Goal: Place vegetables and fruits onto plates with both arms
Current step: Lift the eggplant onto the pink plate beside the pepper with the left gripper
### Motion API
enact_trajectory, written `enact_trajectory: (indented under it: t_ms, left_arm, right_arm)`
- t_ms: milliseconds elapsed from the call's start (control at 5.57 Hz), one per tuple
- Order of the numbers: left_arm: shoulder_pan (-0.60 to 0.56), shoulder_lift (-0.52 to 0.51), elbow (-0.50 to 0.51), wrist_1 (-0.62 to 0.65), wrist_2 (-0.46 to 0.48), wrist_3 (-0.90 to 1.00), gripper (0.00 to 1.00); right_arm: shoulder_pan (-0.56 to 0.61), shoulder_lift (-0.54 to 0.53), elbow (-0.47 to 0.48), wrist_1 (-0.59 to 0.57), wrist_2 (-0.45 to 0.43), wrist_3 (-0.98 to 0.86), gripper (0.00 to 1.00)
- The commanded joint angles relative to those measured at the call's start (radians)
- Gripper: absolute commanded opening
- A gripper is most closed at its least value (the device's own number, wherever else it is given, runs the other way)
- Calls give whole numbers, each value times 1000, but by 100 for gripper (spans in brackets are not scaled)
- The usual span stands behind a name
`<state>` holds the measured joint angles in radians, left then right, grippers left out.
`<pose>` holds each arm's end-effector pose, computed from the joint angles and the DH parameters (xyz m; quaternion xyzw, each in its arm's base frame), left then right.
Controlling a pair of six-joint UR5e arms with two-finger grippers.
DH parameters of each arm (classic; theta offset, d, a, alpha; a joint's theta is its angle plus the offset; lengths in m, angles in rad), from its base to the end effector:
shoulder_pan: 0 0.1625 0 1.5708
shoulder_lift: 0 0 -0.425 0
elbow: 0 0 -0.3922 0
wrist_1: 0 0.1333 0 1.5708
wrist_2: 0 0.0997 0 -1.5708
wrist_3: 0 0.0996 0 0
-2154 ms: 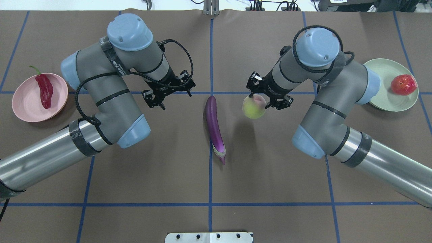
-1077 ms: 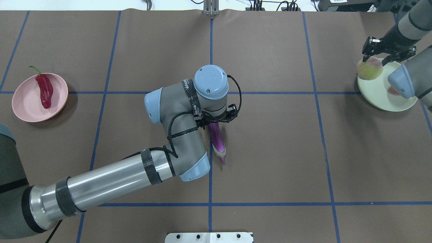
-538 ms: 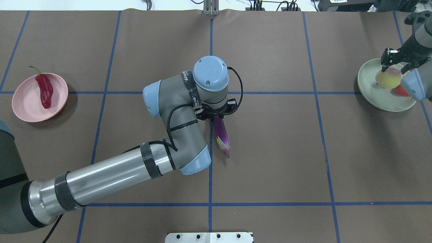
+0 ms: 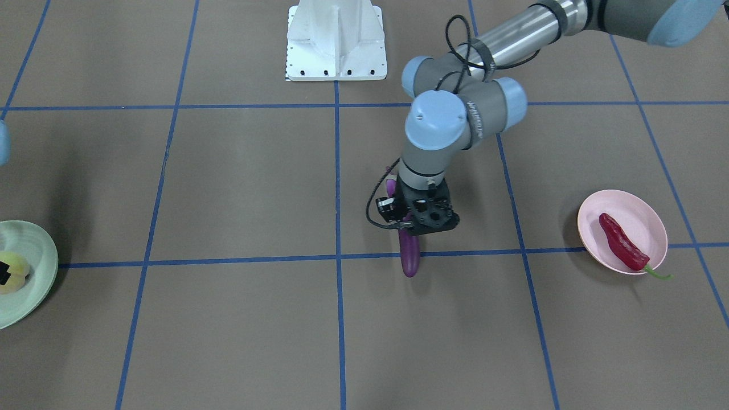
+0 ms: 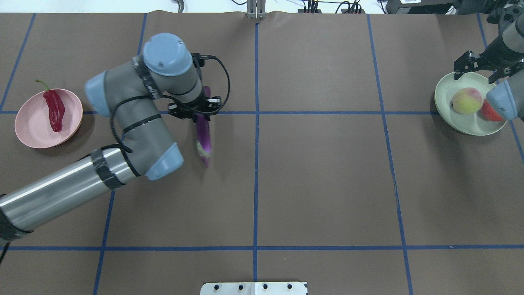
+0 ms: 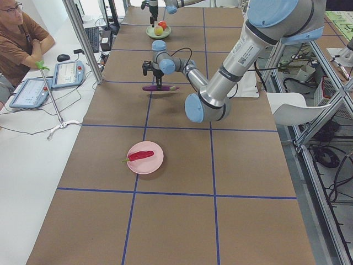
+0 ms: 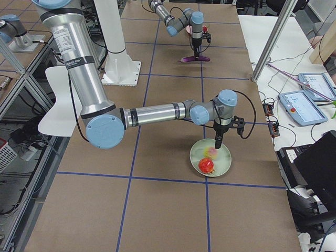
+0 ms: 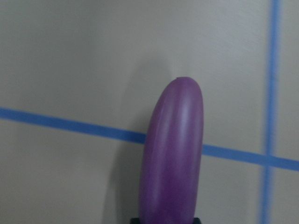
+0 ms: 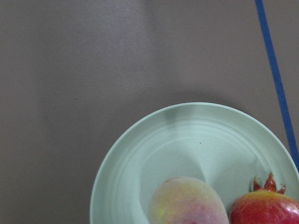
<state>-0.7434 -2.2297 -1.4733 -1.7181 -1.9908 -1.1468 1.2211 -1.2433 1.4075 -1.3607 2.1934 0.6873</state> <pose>0.4725 -0.5603 0.2939 0.0239 0.3909 -0.0745 0.9171 -0.1507 -0.6327 0.5397 0.0047 -0.3492 0.1010 0.9316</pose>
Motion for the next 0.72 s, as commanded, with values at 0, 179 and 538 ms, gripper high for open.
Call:
enact_trajectory:
  t_ms: [0, 179, 538]
  left_arm:
    - [-214, 263, -79, 0, -93, 270, 0]
    - [-296, 334, -79, 0, -115, 386, 0]
    - [-387, 411, -81, 0, -153, 471, 0]
  right_arm:
    - [0, -1, 63, 0, 61, 8, 100]
    - [-2, 2, 73, 0, 80, 9, 100]
    - [-3, 2, 79, 0, 95, 9, 100]
